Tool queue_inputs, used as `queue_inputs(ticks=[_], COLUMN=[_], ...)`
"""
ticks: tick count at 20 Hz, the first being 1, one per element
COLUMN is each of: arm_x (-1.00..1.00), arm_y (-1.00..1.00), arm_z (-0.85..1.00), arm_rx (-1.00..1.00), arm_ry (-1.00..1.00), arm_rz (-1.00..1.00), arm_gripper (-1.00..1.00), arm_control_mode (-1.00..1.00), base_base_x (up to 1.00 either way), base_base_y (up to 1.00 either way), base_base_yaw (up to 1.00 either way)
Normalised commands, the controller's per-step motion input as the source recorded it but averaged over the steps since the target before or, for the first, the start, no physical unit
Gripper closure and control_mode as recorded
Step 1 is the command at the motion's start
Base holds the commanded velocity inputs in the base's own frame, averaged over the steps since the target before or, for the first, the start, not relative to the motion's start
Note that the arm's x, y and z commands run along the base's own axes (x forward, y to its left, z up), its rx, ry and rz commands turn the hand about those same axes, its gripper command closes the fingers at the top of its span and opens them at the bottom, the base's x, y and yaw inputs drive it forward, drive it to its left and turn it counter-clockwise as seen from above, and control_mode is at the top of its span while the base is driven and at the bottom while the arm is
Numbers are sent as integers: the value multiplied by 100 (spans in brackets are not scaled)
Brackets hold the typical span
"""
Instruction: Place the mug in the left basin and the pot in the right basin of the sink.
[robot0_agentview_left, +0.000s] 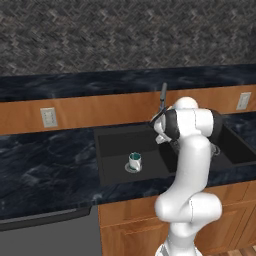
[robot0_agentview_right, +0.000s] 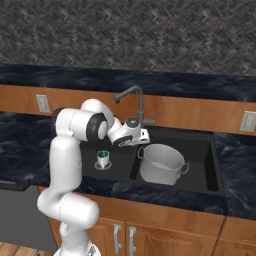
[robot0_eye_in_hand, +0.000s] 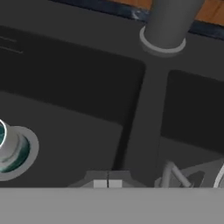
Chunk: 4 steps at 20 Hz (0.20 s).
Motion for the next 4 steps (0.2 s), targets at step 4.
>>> queue_inputs(ticks=[4], arm_x=[-11], arm_y=[-100], arm_z=[-88], arm_rx=[2], arm_ry=[1], arm_rz=[0], arm_gripper=[100], arm_control_mode=[-100], base_base_x=[0], base_base_y=[0], base_base_yaw=[0])
